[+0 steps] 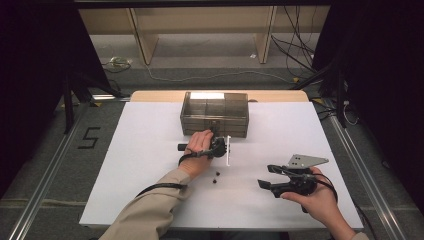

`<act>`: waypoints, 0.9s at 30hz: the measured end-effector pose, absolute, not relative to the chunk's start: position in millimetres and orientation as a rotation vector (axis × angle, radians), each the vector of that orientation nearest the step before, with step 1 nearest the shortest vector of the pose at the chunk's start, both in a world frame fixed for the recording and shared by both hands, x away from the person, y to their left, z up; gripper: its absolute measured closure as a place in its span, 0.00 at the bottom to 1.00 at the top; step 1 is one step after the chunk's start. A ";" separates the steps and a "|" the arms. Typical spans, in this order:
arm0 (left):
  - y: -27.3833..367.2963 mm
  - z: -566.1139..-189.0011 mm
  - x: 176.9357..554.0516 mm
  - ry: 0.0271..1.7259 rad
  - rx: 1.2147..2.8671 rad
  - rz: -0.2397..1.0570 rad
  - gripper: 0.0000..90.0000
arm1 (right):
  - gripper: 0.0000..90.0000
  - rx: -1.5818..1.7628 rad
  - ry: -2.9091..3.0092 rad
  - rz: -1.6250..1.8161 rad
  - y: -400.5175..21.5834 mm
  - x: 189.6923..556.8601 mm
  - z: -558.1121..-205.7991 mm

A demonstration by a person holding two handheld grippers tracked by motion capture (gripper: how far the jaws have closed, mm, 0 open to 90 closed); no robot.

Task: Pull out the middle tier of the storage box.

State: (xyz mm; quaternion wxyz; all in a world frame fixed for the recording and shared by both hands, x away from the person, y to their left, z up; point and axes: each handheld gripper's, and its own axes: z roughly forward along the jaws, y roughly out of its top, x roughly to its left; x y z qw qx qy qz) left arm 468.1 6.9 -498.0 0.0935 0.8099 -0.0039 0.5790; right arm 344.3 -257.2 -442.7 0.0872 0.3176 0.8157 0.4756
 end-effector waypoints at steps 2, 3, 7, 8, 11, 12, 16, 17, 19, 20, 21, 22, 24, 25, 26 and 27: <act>6.8 -498.5 467.8 -0.014 2.401 1.725 0.89 | 0.35 0.946 2.430 1.416 -257.2 344.4 -442.9; 6.8 -498.6 467.7 -0.015 2.401 1.726 0.89 | 0.35 0.946 2.430 1.416 -257.2 344.4 -442.9; 6.5 -498.7 467.0 -0.016 2.405 1.726 0.89 | 0.35 0.946 2.430 1.416 -257.2 344.4 -442.9; 6.5 -498.6 466.8 -0.017 2.406 1.727 0.89 | 0.35 0.946 2.429 1.416 -257.2 344.4 -442.9; 6.4 -497.9 466.2 -0.025 2.418 1.732 0.89 | 0.35 0.945 2.429 1.416 -257.1 344.2 -442.7; 6.4 -498.2 466.0 -0.027 2.416 1.735 0.89 | 0.35 0.944 2.429 1.416 -257.1 344.3 -442.7; 6.6 -498.8 465.2 -0.031 2.411 1.738 0.89 | 0.35 0.945 2.429 1.416 -257.1 344.2 -442.6; 6.6 -498.9 464.9 -0.033 2.413 1.737 0.89 | 0.35 0.945 2.428 1.416 -257.1 344.2 -442.6; 6.3 -499.0 464.5 -0.034 2.414 1.738 0.89 | 0.35 0.945 2.429 1.416 -257.2 344.2 -442.6; 6.4 -499.0 464.5 -0.035 2.415 1.738 0.89 | 0.35 0.944 2.429 1.416 -257.2 344.2 -442.6; 6.4 -499.1 464.5 -0.035 2.414 1.738 0.89 | 0.35 0.945 2.428 1.415 -257.1 344.2 -442.6; 6.4 -499.2 464.3 -0.037 2.413 1.740 0.89 | 0.35 0.944 2.429 1.414 -257.2 344.2 -442.6; 6.5 -499.6 464.0 -0.039 2.407 1.743 0.89 | 0.35 0.945 2.428 1.414 -257.3 344.2 -442.6; 6.4 -499.6 463.8 -0.040 2.408 1.742 0.89 | 0.35 0.945 2.427 1.415 -257.3 344.2 -442.5; 6.4 -499.6 463.6 -0.046 2.410 1.743 0.89 | 0.35 0.945 2.428 1.413 -257.3 344.2 -442.4; 6.5 -499.2 463.1 -0.048 2.417 1.743 0.89 | 0.35 0.943 2.429 1.412 -257.3 344.1 -442.5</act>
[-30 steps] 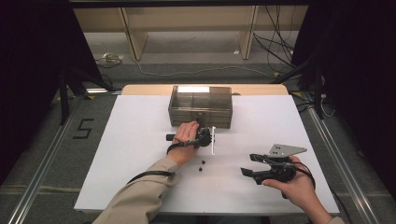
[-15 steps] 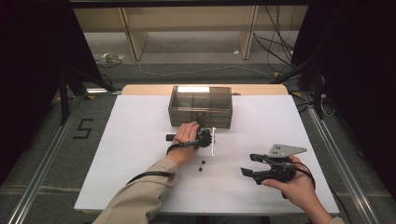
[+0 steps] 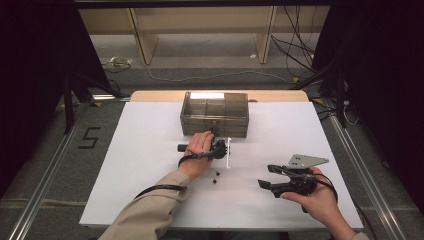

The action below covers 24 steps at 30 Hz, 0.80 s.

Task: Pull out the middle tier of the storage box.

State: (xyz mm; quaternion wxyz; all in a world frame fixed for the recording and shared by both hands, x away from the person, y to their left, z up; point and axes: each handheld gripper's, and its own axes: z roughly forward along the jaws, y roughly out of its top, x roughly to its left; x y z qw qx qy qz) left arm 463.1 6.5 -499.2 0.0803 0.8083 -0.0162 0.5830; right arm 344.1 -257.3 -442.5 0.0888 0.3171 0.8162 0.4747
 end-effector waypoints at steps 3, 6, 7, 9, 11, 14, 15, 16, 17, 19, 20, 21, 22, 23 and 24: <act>6.6 -499.0 461.8 -0.054 2.420 1.745 0.89 | 0.35 0.944 2.429 1.412 -257.3 344.1 -442.5; 7.0 -499.2 460.9 -0.054 2.416 1.742 0.89 | 0.35 0.944 2.428 1.411 -257.2 344.2 -442.5; 7.2 -499.0 460.3 -0.061 2.421 1.743 0.89 | 0.35 0.942 2.428 1.412 -257.2 344.3 -442.6; 7.5 -498.8 459.6 -0.063 2.418 1.741 0.89 | 0.35 0.941 2.428 1.412 -257.2 344.2 -442.5; 7.9 -499.1 458.6 -0.066 2.412 1.736 0.89 | 0.35 0.940 2.429 1.411 -257.2 344.2 -442.5; 9.1 -498.0 456.8 -0.069 2.415 1.721 0.89 | 0.35 0.945 2.428 1.411 -257.2 344.2 -442.5; 9.9 -496.8 456.3 -0.075 2.420 1.709 0.88 | 0.35 0.942 2.429 1.411 -257.3 344.2 -442.3; 10.8 -496.2 456.3 -0.070 2.415 1.690 0.87 | 0.35 0.942 2.429 1.412 -257.3 344.1 -442.2; 12.0 -494.6 455.5 -0.066 2.412 1.671 0.86 | 0.35 0.944 2.430 1.411 -257.4 344.0 -442.2; 15.0 -491.3 454.3 -0.042 2.403 1.623 0.79 | 0.35 0.945 2.429 1.412 -257.6 344.0 -442.1; 17.9 -487.2 453.5 -0.029 2.410 1.587 0.76 | 0.35 0.945 2.428 1.412 -257.7 344.0 -442.0; 19.7 -485.1 453.6 -0.013 2.408 1.548 0.73 | 0.35 0.945 2.428 1.412 -257.7 344.0 -442.1; 22.6 -481.7 453.9 0.015 2.409 1.515 0.71 | 0.35 0.945 2.429 1.412 -257.7 344.1 -442.1; 26.0 -477.5 454.7 0.028 2.420 1.473 0.69 | 0.35 0.946 2.429 1.412 -257.6 344.1 -442.2; 29.4 -473.7 455.9 0.044 2.424 1.408 0.67 | 0.35 0.946 2.430 1.412 -257.6 344.1 -442.2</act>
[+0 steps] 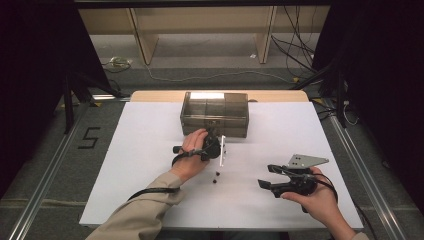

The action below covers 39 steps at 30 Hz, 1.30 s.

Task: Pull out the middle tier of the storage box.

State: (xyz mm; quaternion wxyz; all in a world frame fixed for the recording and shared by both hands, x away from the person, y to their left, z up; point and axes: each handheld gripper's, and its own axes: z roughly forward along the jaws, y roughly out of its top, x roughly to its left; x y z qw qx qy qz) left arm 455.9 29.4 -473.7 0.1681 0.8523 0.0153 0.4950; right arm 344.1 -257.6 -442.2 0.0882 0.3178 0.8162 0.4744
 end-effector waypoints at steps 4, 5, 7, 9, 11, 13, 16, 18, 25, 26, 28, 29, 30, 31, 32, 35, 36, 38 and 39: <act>44.2 -457.8 461.2 0.105 2.442 1.191 0.63 | 0.35 0.948 2.430 1.413 -257.3 344.1 -442.1; 48.5 -454.1 463.8 0.106 2.473 1.135 0.62 | 0.35 0.948 2.429 1.415 -257.3 344.2 -442.2; 57.4 -449.2 469.5 0.106 2.487 1.046 0.60 | 0.35 0.950 2.429 1.415 -257.2 344.3 -442.3; 65.0 -443.7 474.1 0.098 2.523 1.040 0.62 | 0.35 0.948 2.429 1.413 -257.2 344.2 -442.2; 71.0 -438.3 477.8 0.101 2.532 1.028 0.63 | 0.35 0.949 2.429 1.414 -257.2 344.2 -442.2; 75.1 -434.0 480.5 0.095 2.531 1.033 0.64 | 0.35 0.950 2.429 1.413 -257.2 344.4 -442.3; 79.7 -428.5 485.1 0.087 2.544 1.011 0.69 | 0.35 0.952 2.429 1.415 -257.1 344.6 -442.7; 82.8 -425.5 489.2 0.078 2.571 1.009 0.70 | 0.35 0.952 2.429 1.415 -257.2 344.6 -442.8; 85.8 -427.6 499.5 0.052 2.618 0.973 0.74 | 0.35 0.952 2.431 1.414 -257.3 344.8 -442.8; 85.9 -427.5 500.4 0.054 2.622 0.973 0.75 | 0.35 0.952 2.433 1.411 -257.5 344.8 -442.8; 86.2 -428.5 503.2 0.052 2.627 0.958 0.75 | 0.35 0.952 2.434 1.411 -257.6 344.7 -442.8; 86.2 -428.8 504.6 0.047 2.638 0.954 0.76 | 0.35 0.952 2.434 1.411 -257.6 344.8 -442.8; 86.2 -428.9 505.5 0.039 2.648 0.952 0.76 | 0.35 0.952 2.434 1.411 -257.6 344.8 -442.8; 86.3 -429.3 506.7 0.030 2.658 0.950 0.76 | 0.35 0.952 2.435 1.411 -257.6 344.8 -442.8; 86.3 -429.4 507.6 0.024 2.666 0.943 0.77 | 0.35 0.952 2.435 1.410 -257.7 344.9 -442.9; 86.8 -430.7 511.1 0.025 2.681 0.926 0.80 | 0.35 0.952 2.435 1.410 -257.7 345.0 -443.1; 86.9 -430.6 512.2 0.011 2.693 0.932 0.82 | 0.35 0.951 2.436 1.409 -257.8 345.0 -443.1; 87.5 -430.3 514.2 0.000 2.706 0.922 0.83 | 0.35 0.951 2.437 1.409 -257.8 345.0 -443.1; 88.0 -430.5 515.3 -0.003 2.710 0.921 0.84 | 0.35 0.950 2.437 1.409 -257.8 345.0 -443.1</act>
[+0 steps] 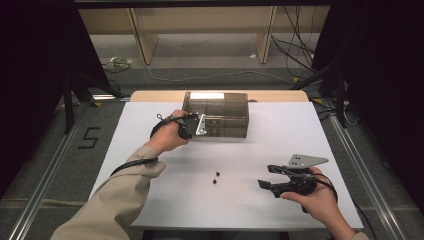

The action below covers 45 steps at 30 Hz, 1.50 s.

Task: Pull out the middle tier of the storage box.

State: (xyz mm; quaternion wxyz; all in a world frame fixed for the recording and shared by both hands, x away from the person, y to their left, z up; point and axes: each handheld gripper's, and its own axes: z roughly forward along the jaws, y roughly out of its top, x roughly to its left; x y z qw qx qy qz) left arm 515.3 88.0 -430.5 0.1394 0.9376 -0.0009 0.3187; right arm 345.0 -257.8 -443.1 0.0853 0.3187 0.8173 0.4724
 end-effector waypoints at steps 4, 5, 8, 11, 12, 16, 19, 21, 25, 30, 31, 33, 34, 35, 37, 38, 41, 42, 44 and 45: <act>90.3 -430.6 519.2 0.010 2.711 0.890 0.86 | 0.35 0.951 2.436 1.410 -258.0 344.9 -443.0; 90.7 -430.3 519.8 0.012 2.711 0.881 0.86 | 0.35 0.951 2.436 1.410 -258.0 344.9 -442.9; 91.4 -428.4 522.6 0.007 2.717 0.855 0.87 | 0.35 0.952 2.436 1.409 -257.8 345.0 -443.0; 92.3 -427.0 525.5 0.013 2.721 0.822 0.88 | 0.35 0.950 2.436 1.410 -257.8 344.9 -442.9; 92.6 -426.2 526.7 0.016 2.727 0.807 0.88 | 0.35 0.950 2.436 1.410 -257.9 344.9 -442.9; 92.0 -423.2 531.4 -0.001 2.754 0.758 0.89 | 0.35 0.951 2.437 1.411 -257.9 344.8 -442.9; 91.3 -420.9 534.5 -0.011 2.779 0.725 0.89 | 0.35 0.950 2.437 1.411 -257.9 344.8 -442.9; 91.2 -419.8 536.7 0.001 2.783 0.696 0.90 | 0.35 0.951 2.436 1.412 -258.0 344.8 -442.9; 90.3 -417.6 540.9 -0.001 2.803 0.648 0.91 | 0.35 0.950 2.438 1.410 -258.1 344.9 -443.0; 88.8 -414.7 545.1 -0.015 2.831 0.599 0.92 | 0.35 0.950 2.439 1.410 -258.5 345.0 -443.1; 88.6 -414.3 545.9 -0.016 2.836 0.587 0.92 | 0.35 0.951 2.439 1.411 -258.5 345.0 -443.1; 88.5 -413.7 546.8 -0.019 2.843 0.572 0.93 | 0.35 0.949 2.438 1.410 -258.5 344.9 -443.0; 88.4 -413.3 547.1 -0.019 2.845 0.565 0.93 | 0.35 0.950 2.440 1.408 -258.5 344.8 -443.0; 88.4 -413.1 547.2 -0.020 2.846 0.560 0.93 | 0.35 0.949 2.441 1.407 -258.6 344.7 -443.0; 88.1 -412.9 546.8 -0.028 2.851 0.552 0.93 | 0.35 0.951 2.439 1.407 -258.7 344.6 -442.9; 87.8 -412.8 546.6 -0.032 2.853 0.544 0.93 | 0.35 0.951 2.438 1.407 -258.7 344.6 -442.9; 87.4 -411.6 546.2 -0.047 2.866 0.537 0.94 | 0.35 0.951 2.439 1.406 -258.7 344.8 -443.0; 87.3 -411.5 546.0 -0.049 2.867 0.536 0.94 | 0.35 0.952 2.438 1.408 -258.6 344.7 -443.0; 87.4 -411.5 545.3 -0.055 2.868 0.523 0.94 | 0.35 0.951 2.438 1.408 -258.7 344.6 -442.8; 87.6 -411.6 544.9 -0.057 2.865 0.521 0.94 | 0.35 0.951 2.438 1.408 -258.8 344.7 -442.9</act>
